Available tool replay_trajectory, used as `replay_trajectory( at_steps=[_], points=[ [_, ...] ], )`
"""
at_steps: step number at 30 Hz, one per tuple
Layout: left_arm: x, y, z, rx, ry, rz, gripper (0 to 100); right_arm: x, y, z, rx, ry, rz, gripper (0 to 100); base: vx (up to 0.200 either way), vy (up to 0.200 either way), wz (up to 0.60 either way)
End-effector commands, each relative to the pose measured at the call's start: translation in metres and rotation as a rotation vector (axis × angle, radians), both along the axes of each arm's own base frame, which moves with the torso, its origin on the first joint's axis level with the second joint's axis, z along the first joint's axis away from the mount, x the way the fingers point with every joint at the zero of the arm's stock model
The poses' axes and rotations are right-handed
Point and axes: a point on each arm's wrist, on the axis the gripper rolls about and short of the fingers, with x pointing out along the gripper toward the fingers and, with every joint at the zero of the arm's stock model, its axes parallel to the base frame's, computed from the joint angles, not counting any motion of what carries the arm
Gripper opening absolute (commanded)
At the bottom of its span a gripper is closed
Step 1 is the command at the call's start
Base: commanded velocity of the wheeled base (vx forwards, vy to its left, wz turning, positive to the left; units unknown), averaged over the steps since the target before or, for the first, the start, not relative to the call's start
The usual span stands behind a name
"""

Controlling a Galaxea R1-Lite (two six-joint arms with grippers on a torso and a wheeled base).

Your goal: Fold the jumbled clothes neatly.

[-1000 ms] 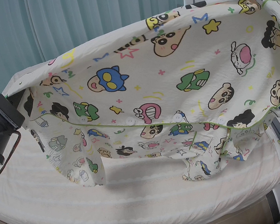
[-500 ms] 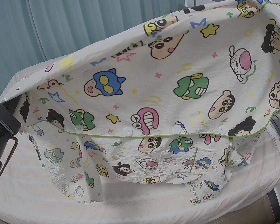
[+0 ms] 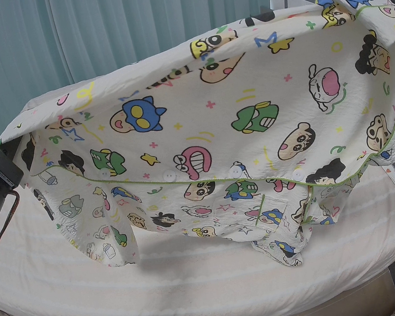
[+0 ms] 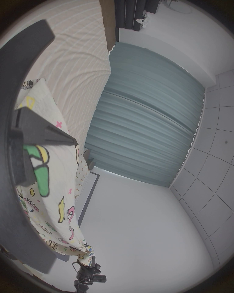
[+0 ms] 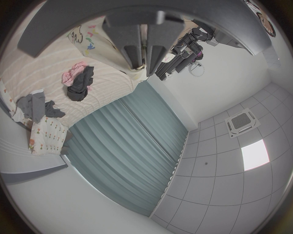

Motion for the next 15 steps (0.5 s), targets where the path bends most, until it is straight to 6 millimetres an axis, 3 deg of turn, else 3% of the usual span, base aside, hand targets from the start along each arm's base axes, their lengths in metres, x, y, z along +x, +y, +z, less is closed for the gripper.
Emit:
replay_trajectory(
  at_steps=[1, 15],
  points=[
    [0.0006, 0.0024, -0.0006, 0.0, 0.001, 0.016, 0, 0.0085, 0.0048, -0.0016, -0.007, 0.017, 0.014, 0, 0.0, 0.2, 0.0],
    [0.0004, 0.0031, -0.0043, 0.005, 0.012, 0.022, 0, 0.0079, 0.0073, -0.0025, -0.009, 0.022, 0.034, 0, 0.0, 0.2, 0.0]
  ],
)
